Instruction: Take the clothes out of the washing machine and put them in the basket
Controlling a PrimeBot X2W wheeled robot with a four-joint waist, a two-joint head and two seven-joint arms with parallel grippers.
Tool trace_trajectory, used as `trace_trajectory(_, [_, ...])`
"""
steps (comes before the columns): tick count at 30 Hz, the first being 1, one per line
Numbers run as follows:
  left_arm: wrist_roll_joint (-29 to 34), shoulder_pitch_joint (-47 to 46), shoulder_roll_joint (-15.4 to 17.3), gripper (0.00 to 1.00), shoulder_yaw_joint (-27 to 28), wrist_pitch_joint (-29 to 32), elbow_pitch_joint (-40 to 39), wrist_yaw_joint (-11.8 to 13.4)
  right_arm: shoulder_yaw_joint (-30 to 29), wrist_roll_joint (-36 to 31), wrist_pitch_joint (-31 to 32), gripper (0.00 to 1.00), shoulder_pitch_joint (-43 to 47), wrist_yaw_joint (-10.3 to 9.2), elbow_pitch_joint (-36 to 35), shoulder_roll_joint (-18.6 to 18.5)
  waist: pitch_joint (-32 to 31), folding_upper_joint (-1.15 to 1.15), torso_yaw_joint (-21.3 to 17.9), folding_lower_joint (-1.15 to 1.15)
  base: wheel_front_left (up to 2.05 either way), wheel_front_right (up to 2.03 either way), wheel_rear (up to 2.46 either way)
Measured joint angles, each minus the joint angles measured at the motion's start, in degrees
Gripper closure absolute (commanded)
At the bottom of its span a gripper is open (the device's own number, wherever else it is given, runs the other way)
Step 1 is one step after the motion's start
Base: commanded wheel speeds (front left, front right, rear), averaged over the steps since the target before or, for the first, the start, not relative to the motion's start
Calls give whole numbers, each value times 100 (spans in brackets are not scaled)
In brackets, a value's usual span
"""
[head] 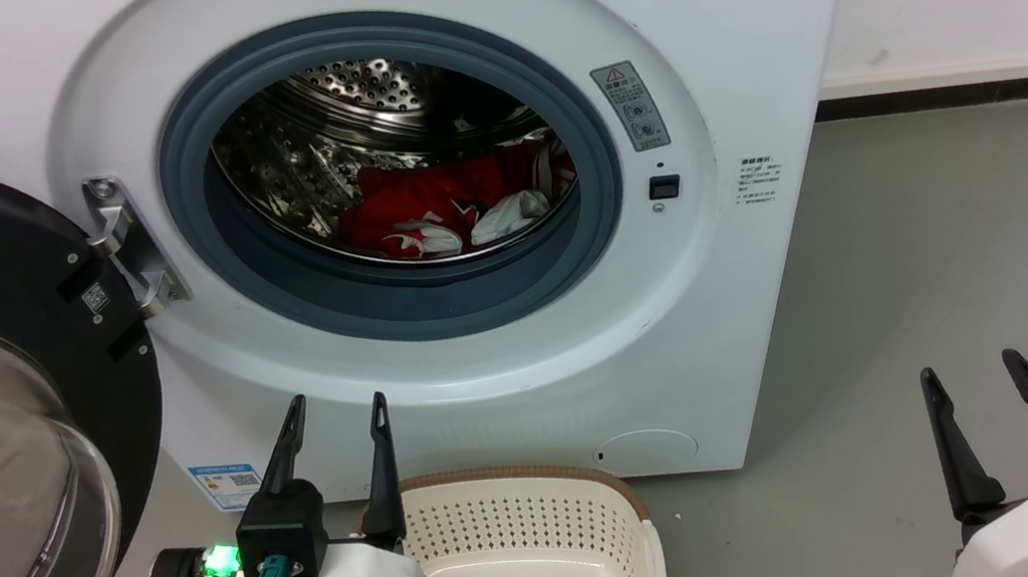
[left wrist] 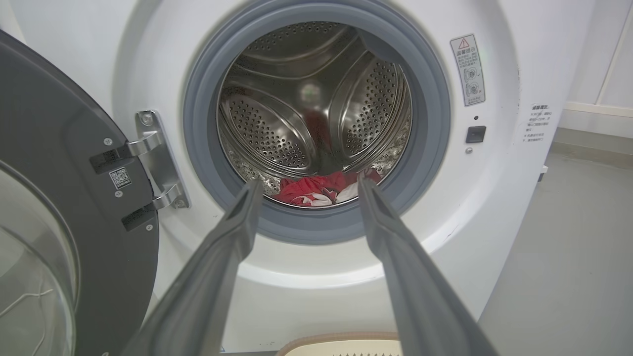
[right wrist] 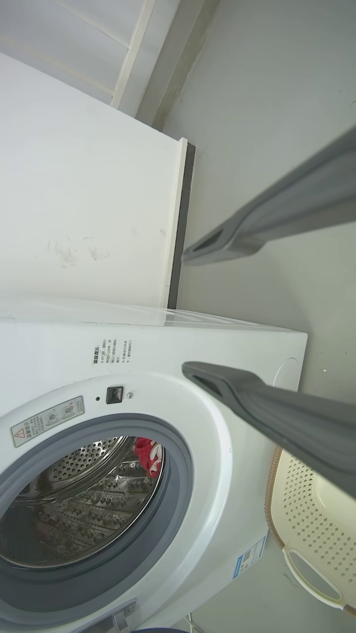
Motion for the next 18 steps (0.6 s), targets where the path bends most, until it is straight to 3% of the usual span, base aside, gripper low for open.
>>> trace_trajectory(18, [-63,-5,-30,0,56,-13,90,-46,-57,37,-13,0,-1,0,53,0,26,0,-27,0,0,0,0])
